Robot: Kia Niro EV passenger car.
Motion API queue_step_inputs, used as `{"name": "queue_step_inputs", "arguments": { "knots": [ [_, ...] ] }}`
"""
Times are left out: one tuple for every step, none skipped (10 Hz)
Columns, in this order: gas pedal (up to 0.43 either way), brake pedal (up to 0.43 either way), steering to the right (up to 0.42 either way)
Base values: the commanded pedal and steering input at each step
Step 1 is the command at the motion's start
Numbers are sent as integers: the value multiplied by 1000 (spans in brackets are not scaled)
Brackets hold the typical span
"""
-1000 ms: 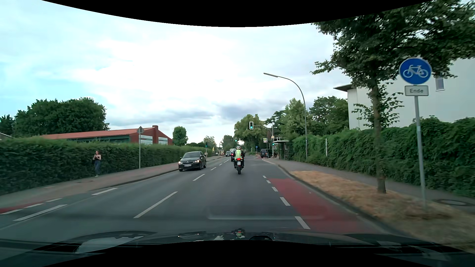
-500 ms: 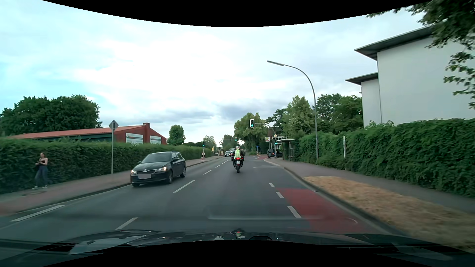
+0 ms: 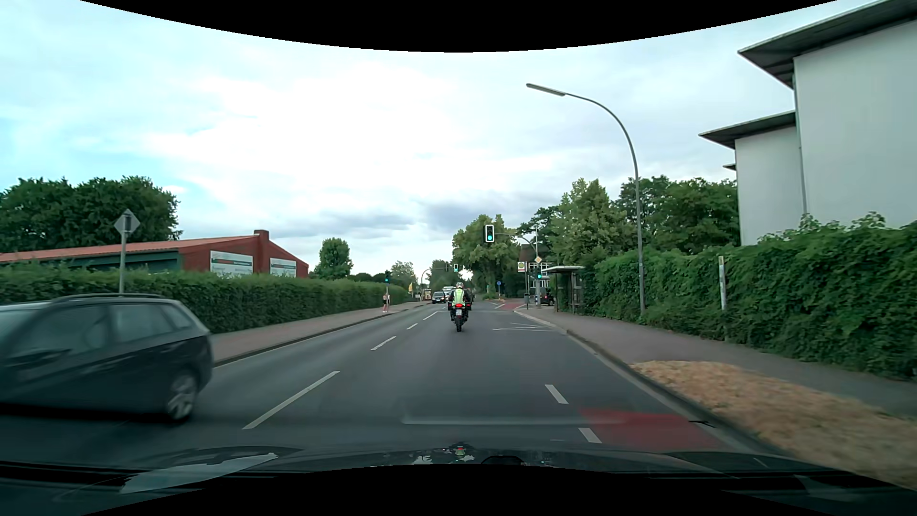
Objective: Follow the waypoints while adhering to traffic rules and regulations
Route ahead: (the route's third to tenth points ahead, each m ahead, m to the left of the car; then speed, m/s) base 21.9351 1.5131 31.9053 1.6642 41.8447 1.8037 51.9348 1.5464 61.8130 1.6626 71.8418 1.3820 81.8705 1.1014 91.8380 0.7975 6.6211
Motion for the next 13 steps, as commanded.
{"name": "queue_step_inputs", "arguments": {
  "knots": [
    [197,0,-5],
    [209,0,-4],
    [209,0,-4],
    [220,0,-5],
    [220,0,-5],
    [228,0,-5],
    [228,0,-5],
    [228,0,-5],
    [228,0,-4],
    [228,0,-5],
    [228,0,-5],
    [228,0,-5],
    [228,0,-5]
  ]
}}
